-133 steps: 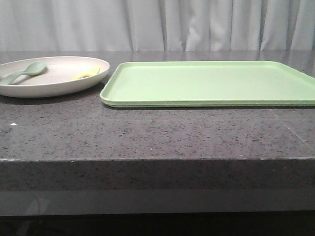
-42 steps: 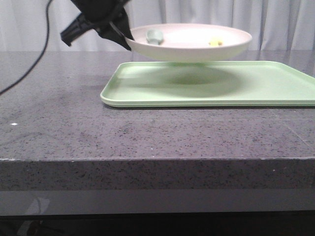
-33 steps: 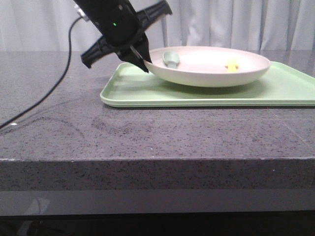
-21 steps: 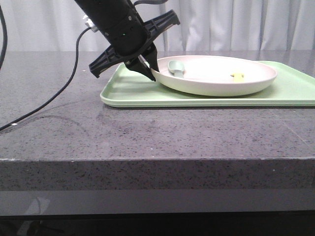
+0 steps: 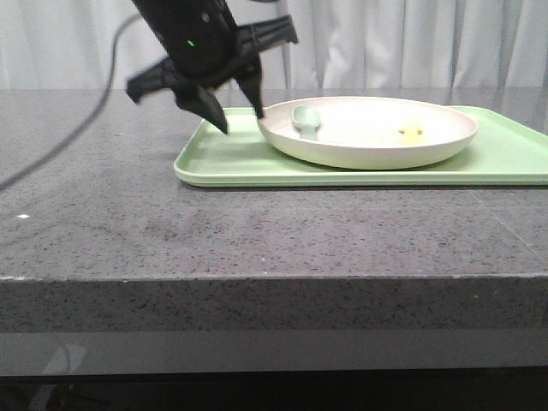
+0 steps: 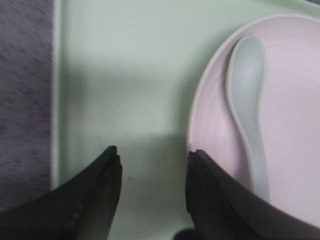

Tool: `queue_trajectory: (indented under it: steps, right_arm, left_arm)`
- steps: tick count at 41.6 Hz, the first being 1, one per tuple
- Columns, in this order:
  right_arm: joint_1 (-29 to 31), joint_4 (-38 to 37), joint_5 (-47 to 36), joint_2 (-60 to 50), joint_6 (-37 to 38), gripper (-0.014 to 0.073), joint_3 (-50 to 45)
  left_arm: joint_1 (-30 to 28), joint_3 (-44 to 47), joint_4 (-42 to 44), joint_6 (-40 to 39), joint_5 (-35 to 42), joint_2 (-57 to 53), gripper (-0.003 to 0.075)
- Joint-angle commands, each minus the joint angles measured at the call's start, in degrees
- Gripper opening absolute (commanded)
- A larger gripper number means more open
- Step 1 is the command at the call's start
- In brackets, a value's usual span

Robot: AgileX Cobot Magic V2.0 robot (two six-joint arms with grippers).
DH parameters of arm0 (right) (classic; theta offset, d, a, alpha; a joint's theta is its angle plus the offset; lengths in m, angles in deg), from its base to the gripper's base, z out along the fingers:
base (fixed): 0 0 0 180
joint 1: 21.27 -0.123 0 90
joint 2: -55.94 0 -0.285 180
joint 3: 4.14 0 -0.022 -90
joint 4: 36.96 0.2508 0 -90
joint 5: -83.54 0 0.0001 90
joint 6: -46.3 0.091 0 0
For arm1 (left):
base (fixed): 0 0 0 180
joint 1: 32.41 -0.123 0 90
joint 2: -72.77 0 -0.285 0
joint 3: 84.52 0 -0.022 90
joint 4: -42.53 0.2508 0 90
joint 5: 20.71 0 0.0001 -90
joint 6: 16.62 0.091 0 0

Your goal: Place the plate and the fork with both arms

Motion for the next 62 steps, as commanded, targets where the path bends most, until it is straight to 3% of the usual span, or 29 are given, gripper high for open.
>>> queue_trajectory:
  steps: [1,7,12,22,28,40,45,54,62]
  right_arm:
    - [0.33,-0.62,-3.88,0.79,-0.40,0.0553,1.96]
    - [0.33,-0.62,-3.88,0.79,-0.40,0.0553,1.96]
    - [0.33,-0.62,-3.88,0.79,-0.40,0.0553,1.96]
    - [0.33,-0.62,-3.88,0.79,-0.40,0.0553,1.96]
    - [0.33,-0.62,-4.63,0.79,-0.40,0.0553,1.96]
    - [0.17,3.33,-3.46,1.39,-0.40,0.0551,2.65]
    - [-1.16,7.62,3.84,5.68,-1.59,0.0533,6.96]
    - [-7.62,14.58,15.38,17.16,-16.21,0.0441,17.41]
    - [-12.28,14.52,19.90,28.27,-17.72,0.0337,26.06]
  left_arm:
    - [0.35,-2.08,8.21,5.63,-2.46,-7.95,0.0313]
    - [0.13,-2.08,10.14,23.31,-10.68,-14.00,0.0313]
    - [-0.64,-1.81,8.82,30.08,-14.85,-19.35,0.0312]
    - [-8.65,10.38,-17.29,51.02,-7.80,-34.10,0.0312]
    - [-12.64,22.31,-19.58,51.66,-2.74,-44.13,0.0312]
    - [-12.88,40.26,-22.26,51.55,0.37,-61.74,0.0312]
    - [-12.88,42.54,-22.26,51.55,-0.13,-64.40,0.0312]
    - [-12.88,42.76,-22.26,51.55,-0.33,-64.79,0.0312]
    - [-12.88,42.76,-22.26,51.55,0.17,-64.09,0.0312]
